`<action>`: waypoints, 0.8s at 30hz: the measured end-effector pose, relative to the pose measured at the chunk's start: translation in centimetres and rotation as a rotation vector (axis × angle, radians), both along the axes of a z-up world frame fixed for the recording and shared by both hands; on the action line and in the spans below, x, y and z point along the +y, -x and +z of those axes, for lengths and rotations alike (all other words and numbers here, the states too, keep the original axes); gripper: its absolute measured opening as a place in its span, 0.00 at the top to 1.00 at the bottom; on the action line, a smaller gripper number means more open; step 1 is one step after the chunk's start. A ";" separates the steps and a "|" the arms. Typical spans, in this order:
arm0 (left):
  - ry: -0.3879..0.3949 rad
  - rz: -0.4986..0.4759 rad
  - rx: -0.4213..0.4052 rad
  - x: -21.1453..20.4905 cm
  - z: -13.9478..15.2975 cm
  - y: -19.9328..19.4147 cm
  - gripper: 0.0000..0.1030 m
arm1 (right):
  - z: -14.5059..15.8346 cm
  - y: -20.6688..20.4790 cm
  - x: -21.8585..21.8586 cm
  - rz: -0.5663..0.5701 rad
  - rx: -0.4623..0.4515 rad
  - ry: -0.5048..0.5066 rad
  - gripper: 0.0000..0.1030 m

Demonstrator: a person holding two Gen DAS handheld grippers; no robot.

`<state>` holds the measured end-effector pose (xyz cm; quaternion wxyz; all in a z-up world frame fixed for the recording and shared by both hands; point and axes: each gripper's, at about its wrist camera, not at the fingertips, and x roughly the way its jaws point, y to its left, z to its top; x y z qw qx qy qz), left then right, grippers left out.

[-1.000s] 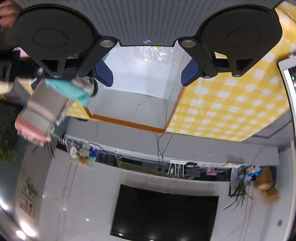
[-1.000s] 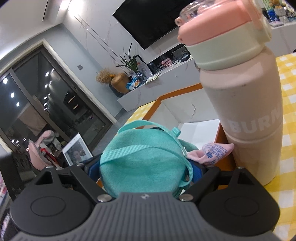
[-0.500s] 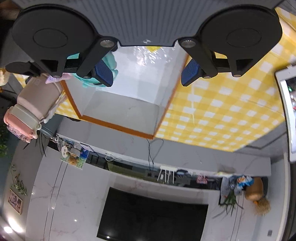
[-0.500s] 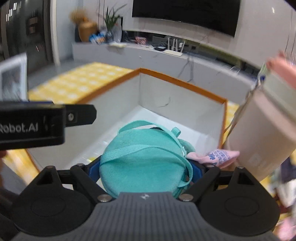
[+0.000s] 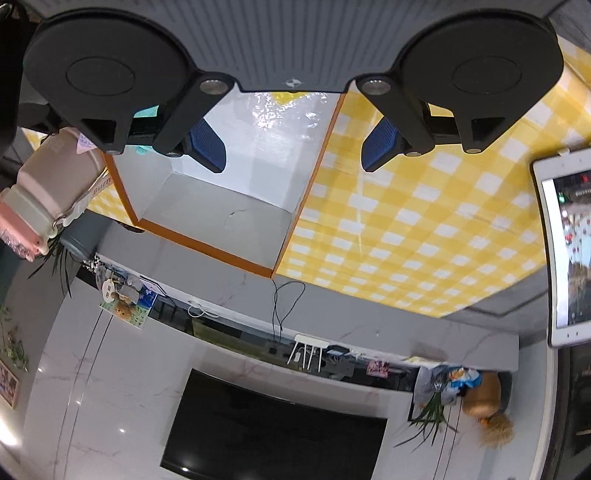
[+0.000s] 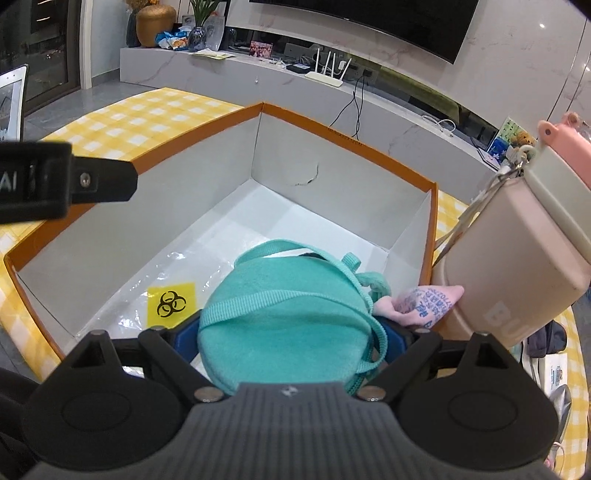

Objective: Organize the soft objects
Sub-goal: 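Lower the teal bag into the orange box and open the right tool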

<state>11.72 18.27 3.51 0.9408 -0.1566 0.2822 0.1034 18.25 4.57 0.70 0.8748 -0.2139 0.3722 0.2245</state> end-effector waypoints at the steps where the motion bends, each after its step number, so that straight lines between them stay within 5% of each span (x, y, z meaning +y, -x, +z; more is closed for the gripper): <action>1: 0.013 0.002 0.002 0.2 0.0 0.0 0.06 | 0.1 0.1 -0.1 0.000 -0.007 -0.002 0.11; 8: -0.023 -0.020 0.007 -0.5 0.1 0.0 0.06 | 0.4 0.4 -0.2 -0.021 -0.042 -0.036 0.03; 24: 0.000 -0.019 -0.021 -0.2 0.4 0.4 0.06 | 2.8 3.4 -1.7 0.069 -0.205 -0.126 0.02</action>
